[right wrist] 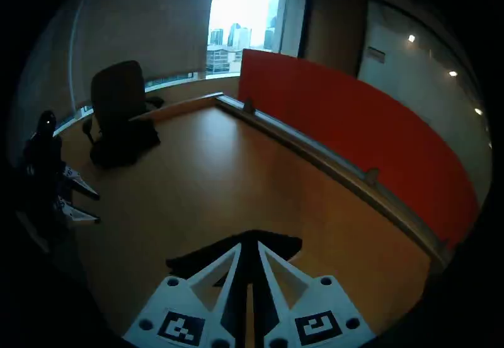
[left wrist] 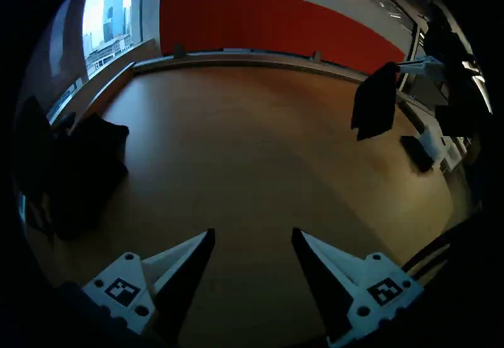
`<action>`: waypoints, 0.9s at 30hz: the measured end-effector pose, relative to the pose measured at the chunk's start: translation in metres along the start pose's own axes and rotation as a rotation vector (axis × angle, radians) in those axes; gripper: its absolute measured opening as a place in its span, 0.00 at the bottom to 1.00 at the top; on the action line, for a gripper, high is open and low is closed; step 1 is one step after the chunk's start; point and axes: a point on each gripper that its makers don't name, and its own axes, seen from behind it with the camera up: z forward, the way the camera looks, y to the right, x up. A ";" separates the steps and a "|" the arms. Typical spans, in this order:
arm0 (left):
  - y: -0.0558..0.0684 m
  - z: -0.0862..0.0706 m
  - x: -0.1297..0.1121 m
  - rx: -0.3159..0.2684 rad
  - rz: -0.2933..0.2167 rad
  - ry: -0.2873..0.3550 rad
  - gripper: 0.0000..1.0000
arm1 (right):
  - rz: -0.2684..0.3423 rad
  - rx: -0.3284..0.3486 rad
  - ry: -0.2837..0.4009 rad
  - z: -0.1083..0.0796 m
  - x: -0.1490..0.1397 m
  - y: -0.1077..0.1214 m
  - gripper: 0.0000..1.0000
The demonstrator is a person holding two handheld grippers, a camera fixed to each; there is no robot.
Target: Fold towel
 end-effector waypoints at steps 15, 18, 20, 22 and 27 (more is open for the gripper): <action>0.007 0.002 0.003 0.012 -0.006 -0.011 0.90 | 0.028 -0.095 -0.076 -0.047 -0.058 0.091 0.04; 0.009 0.003 0.003 0.015 -0.007 -0.014 0.90 | 0.038 -0.113 -0.091 -0.055 -0.070 0.107 0.04; 0.010 0.003 0.003 0.017 -0.008 -0.016 0.90 | 0.043 -0.125 -0.103 -0.060 -0.078 0.118 0.04; 0.011 0.003 0.003 0.019 -0.008 -0.018 0.90 | 0.046 -0.137 -0.115 -0.066 -0.086 0.128 0.04; 0.012 0.003 0.003 0.027 -0.007 -0.022 0.90 | 0.050 -0.166 -0.143 -0.079 -0.105 0.151 0.04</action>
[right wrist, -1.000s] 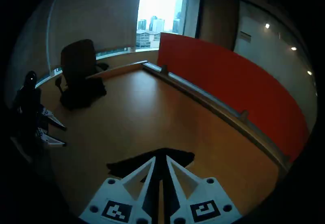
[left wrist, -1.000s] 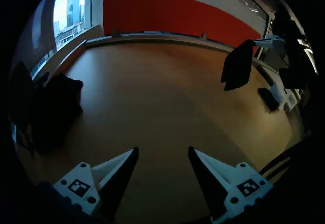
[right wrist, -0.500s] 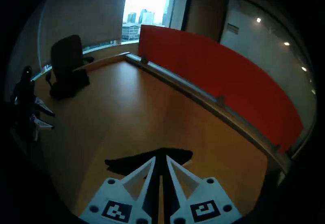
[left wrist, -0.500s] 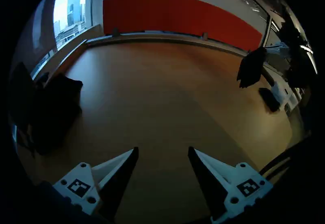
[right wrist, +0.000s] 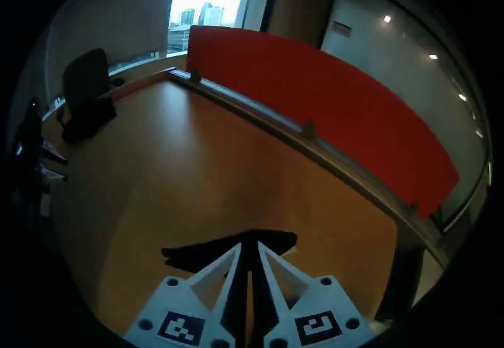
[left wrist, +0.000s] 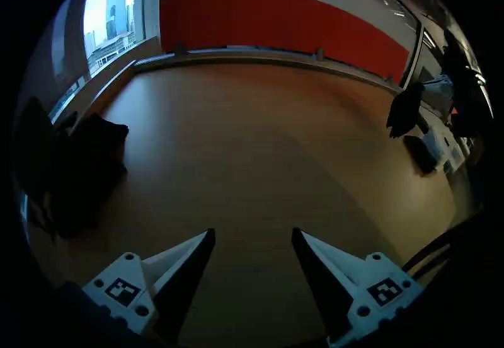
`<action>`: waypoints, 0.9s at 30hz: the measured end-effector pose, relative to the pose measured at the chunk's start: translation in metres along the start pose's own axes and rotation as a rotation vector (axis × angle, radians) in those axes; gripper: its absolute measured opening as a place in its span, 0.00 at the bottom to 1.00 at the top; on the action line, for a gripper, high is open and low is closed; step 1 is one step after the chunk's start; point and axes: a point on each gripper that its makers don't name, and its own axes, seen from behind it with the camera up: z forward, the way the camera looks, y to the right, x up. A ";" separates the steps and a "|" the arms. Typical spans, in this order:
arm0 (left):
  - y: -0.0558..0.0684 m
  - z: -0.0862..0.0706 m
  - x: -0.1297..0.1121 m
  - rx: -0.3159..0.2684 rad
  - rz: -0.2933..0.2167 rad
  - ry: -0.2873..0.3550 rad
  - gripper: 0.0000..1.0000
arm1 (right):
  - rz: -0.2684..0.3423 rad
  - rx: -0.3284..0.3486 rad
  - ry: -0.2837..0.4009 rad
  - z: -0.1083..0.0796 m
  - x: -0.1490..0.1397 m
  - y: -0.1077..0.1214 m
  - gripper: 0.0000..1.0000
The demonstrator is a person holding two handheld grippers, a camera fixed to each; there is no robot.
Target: Fold towel
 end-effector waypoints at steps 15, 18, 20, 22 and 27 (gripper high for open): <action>0.008 0.003 0.000 0.005 0.020 -0.013 0.90 | 0.039 -0.078 -0.059 -0.013 -0.039 0.067 0.04; 0.010 0.003 0.001 0.003 0.022 -0.015 0.90 | 0.048 -0.092 -0.067 -0.014 -0.043 0.077 0.04; 0.010 0.003 0.002 0.004 0.026 -0.016 0.90 | 0.052 -0.098 -0.072 -0.014 -0.046 0.082 0.04; 0.011 0.003 0.002 0.004 0.029 -0.016 0.90 | 0.055 -0.106 -0.078 -0.015 -0.049 0.088 0.04; 0.014 0.003 0.003 0.003 0.033 -0.016 0.90 | 0.061 -0.122 -0.091 -0.016 -0.055 0.098 0.04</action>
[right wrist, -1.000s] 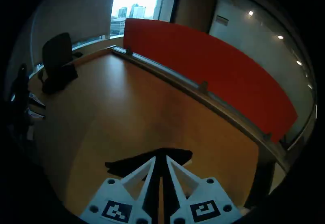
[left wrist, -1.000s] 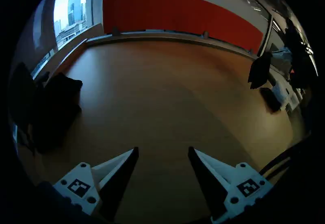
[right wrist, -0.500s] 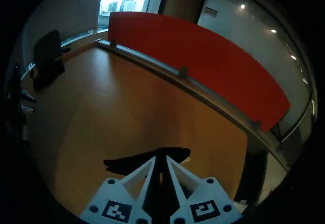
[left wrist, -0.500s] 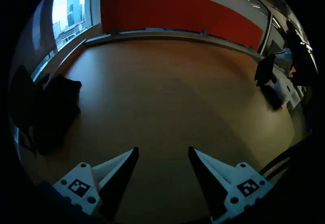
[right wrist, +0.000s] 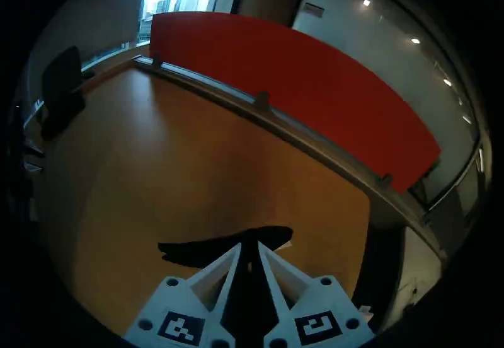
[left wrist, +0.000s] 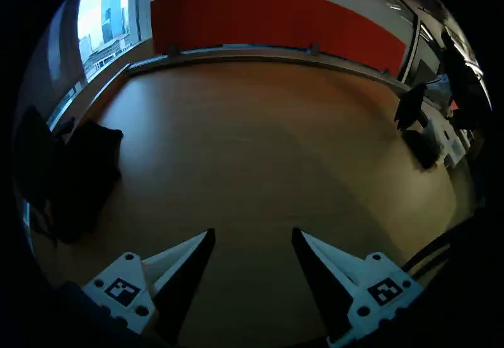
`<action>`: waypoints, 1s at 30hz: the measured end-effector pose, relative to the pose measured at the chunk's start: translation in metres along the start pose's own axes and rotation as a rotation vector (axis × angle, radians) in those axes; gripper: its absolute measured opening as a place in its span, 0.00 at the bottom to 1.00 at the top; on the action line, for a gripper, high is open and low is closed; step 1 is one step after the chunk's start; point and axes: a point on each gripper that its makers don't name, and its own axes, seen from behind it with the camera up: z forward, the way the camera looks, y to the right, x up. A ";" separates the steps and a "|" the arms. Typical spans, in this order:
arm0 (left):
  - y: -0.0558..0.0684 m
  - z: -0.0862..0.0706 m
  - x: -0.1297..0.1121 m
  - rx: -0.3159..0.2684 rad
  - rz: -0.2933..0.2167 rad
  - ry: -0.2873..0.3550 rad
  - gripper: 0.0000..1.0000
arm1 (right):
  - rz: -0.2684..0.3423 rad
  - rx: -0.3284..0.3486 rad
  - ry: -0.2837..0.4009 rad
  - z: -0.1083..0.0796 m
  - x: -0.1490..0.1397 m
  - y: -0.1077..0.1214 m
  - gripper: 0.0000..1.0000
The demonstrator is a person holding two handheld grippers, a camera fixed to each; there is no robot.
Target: Fold towel
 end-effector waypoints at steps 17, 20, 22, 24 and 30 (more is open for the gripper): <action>0.002 -0.002 0.003 0.005 0.018 0.002 0.90 | 0.035 -0.023 -0.037 -0.003 -0.032 0.010 0.04; 0.003 -0.003 0.005 0.004 0.023 0.003 0.90 | 0.054 -0.031 -0.045 -0.008 -0.045 0.012 0.04; 0.004 -0.003 0.005 0.003 0.025 0.003 0.90 | 0.071 -0.038 -0.052 -0.012 -0.055 0.013 0.04; 0.004 -0.003 0.006 0.003 0.027 0.003 0.90 | 0.089 -0.044 -0.060 -0.016 -0.065 0.015 0.04; 0.007 -0.003 0.004 -0.004 0.034 0.000 0.90 | 0.134 -0.068 -0.106 -0.028 -0.107 0.019 0.04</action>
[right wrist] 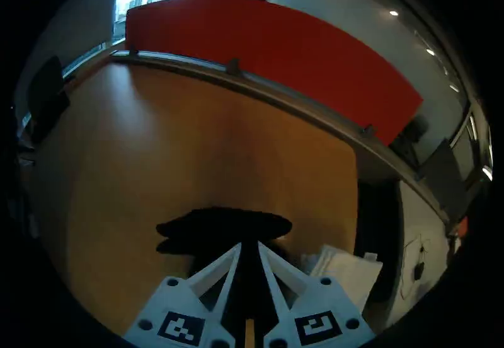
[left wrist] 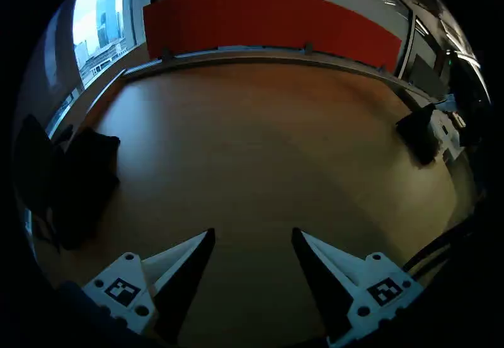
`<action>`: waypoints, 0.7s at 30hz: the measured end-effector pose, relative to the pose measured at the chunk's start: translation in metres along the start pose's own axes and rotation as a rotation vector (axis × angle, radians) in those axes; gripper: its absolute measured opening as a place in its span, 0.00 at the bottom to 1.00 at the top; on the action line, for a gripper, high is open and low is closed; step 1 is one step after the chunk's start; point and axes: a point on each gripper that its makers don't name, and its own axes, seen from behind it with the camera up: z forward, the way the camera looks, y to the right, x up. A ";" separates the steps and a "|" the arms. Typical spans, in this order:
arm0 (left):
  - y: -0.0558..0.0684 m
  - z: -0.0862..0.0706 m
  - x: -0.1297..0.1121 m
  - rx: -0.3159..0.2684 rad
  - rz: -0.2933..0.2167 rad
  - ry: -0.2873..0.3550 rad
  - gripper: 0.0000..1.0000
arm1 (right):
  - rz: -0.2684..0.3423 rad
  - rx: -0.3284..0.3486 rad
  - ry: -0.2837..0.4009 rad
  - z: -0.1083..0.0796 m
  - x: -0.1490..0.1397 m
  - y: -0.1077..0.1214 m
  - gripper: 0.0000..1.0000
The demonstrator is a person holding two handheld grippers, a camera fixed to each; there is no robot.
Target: Fold towel
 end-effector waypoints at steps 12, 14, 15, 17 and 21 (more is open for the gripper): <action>0.002 -0.005 -0.005 -0.003 0.015 -0.005 0.90 | 0.069 -0.027 -0.067 -0.007 -0.055 0.009 0.04; 0.001 -0.006 -0.006 -0.001 0.015 -0.006 0.90 | 0.076 -0.032 -0.074 -0.008 -0.060 0.010 0.04; 0.001 -0.006 -0.007 0.000 0.015 -0.007 0.90 | 0.080 -0.033 -0.077 -0.008 -0.063 0.011 0.04; 0.000 -0.007 -0.008 0.001 0.015 -0.007 0.90 | 0.086 -0.036 -0.090 -0.008 -0.070 0.011 0.04; 0.000 -0.008 -0.010 0.004 0.015 -0.010 0.90 | 0.102 -0.039 -0.116 -0.005 -0.084 0.010 0.04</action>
